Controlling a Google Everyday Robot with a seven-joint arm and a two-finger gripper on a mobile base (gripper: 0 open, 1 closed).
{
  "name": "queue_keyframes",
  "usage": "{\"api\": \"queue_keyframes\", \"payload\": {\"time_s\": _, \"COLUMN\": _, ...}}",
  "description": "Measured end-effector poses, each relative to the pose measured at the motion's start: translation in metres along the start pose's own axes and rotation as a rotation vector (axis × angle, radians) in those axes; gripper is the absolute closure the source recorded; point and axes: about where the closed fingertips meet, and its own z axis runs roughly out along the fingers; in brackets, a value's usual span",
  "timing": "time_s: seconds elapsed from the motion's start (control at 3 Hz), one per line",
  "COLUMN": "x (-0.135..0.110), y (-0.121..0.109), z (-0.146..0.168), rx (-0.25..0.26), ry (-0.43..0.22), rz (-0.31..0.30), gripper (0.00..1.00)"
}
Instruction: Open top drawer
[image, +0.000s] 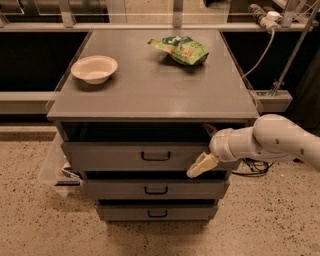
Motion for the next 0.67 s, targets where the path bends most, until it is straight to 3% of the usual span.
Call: {"api": "queue_keyframes", "payload": {"time_s": 0.67, "x": 0.015, "y": 0.017, "z": -0.017, "rx": -0.063, "ry": 0.054, "rz": 0.039, "gripper": 0.0}}
